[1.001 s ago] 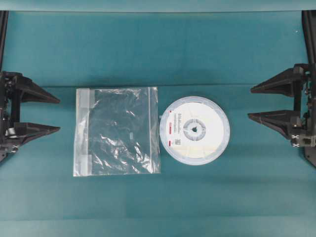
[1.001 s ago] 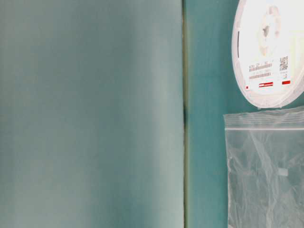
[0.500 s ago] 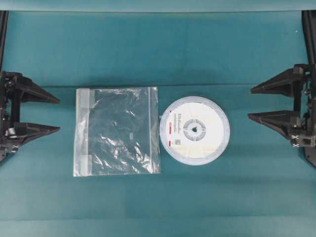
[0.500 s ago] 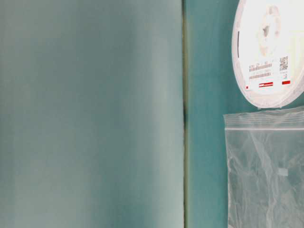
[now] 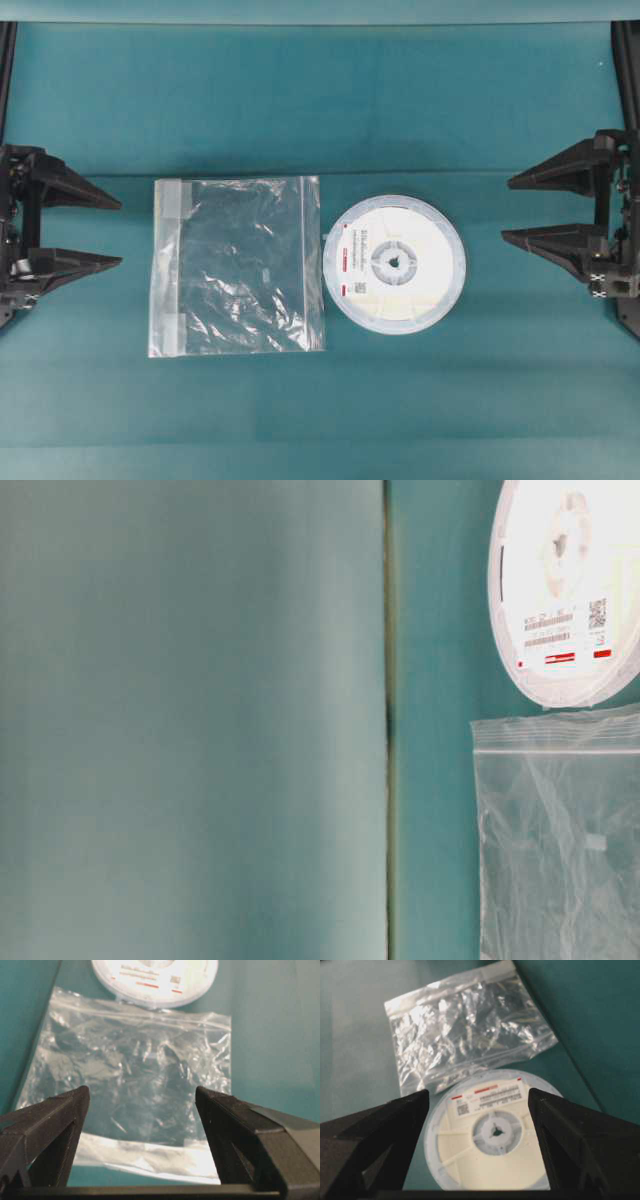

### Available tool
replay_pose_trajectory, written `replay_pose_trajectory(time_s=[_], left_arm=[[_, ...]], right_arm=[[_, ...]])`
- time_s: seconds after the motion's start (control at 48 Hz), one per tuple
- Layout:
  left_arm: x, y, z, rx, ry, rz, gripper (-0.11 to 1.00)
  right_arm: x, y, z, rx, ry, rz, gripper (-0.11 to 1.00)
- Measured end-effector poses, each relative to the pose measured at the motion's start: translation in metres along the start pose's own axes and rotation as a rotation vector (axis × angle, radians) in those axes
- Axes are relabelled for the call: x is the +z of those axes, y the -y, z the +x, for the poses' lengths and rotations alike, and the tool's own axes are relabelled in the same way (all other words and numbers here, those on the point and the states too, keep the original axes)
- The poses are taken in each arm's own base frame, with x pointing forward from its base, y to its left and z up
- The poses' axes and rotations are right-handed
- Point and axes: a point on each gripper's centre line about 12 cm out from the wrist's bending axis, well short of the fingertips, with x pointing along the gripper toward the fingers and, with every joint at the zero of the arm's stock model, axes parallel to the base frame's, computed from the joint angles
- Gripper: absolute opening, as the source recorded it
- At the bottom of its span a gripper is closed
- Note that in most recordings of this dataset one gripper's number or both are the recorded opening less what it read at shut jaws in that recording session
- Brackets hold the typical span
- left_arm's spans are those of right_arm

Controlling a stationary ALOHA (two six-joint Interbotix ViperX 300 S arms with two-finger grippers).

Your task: Take out the reel from the clear zip bag.

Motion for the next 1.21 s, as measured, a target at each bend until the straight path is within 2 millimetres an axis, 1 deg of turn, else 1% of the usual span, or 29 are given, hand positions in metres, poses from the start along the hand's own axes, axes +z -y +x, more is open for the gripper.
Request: replay_pose_trajectory(time_s=[0.25,0.48,0.771,0.897,1.209], left_arm=[[0.000,0.000,0.000,0.000,0.000,0.000,0.91],[0.000,0.000,0.000,0.000,0.000,0.000,0.90],[0.000,0.000,0.000,0.000,0.000,0.000,0.90],[0.000,0.000,0.000,0.000,0.000,0.000,0.90],[0.000,0.000,0.000,0.000,0.000,0.000,0.90]], right_arm=[[0.000,0.000,-0.002,0.004,0.007,0.000,0.89],[0.005,0.000,-0.011,0.012,0.047,0.006,0.89],[0.006,0.003,-0.020,0.001,0.062,0.009,0.89],[0.005,0.003,-0.021,0.002,0.065,0.008,0.89],[0.008,0.003,-0.022,-0.006,0.086,-0.092,0.89]])
